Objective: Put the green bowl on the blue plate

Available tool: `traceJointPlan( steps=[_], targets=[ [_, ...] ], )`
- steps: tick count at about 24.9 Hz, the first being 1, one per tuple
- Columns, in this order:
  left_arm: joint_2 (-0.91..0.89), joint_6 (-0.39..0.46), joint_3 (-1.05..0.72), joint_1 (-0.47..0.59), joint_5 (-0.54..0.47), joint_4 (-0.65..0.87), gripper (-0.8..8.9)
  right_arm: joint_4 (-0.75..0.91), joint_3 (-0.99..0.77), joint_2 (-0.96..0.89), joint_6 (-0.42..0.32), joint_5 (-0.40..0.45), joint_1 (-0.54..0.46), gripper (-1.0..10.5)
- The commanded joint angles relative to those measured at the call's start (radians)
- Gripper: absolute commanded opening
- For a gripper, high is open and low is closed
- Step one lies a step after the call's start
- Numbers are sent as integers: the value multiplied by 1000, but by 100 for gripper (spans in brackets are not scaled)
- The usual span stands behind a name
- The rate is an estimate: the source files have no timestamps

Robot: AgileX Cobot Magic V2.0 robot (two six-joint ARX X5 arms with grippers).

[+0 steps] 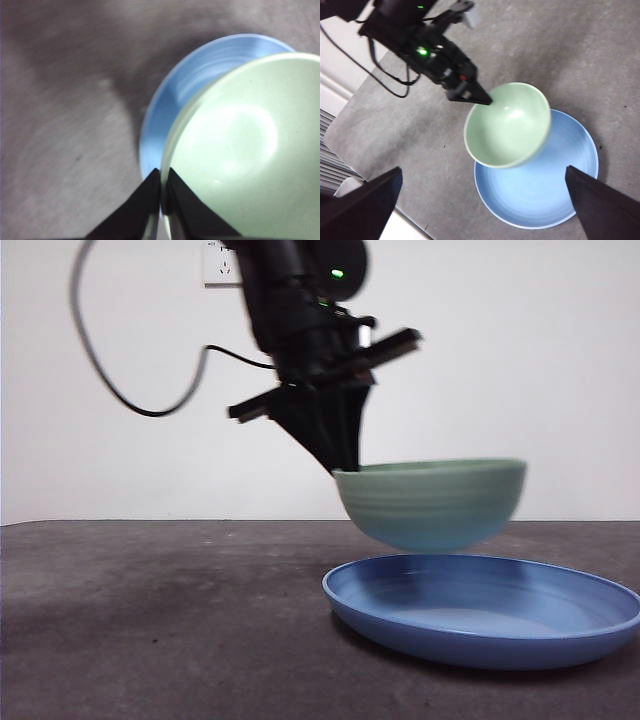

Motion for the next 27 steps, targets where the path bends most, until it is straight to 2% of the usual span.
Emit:
traceJointPlan(
  steps=[1, 5, 11, 13, 16, 18, 20, 27],
  targets=[
    [83, 3, 110, -28, -24, -47, 15, 8, 19, 6, -6, -1, 4, 523],
    [155, 2, 178, -52, -24, -78, 15, 8, 19, 6, -6, -1, 4, 523],
    [200, 30, 179, -63, -23, -100, 17, 8, 19, 6, -6, -1, 4, 523],
    [200, 32, 179, -66, -22, -100, 44, 8, 19, 6, -6, -1, 4, 523],
    [200, 31, 179, -66, -21, -97, 215, 8, 19, 6, -6, -1, 4, 523],
    [200, 11, 179, -66, -7, -82, 288, 8, 19, 6, -6, -1, 4, 523],
    [199, 1, 182, -59, 31, -79, 322, 8, 19, 6, -6, -1, 4, 523],
    [135, 42, 230, -16, 34, -187, 322, 7, 19, 6, -3, 0, 3, 523]
  ],
)
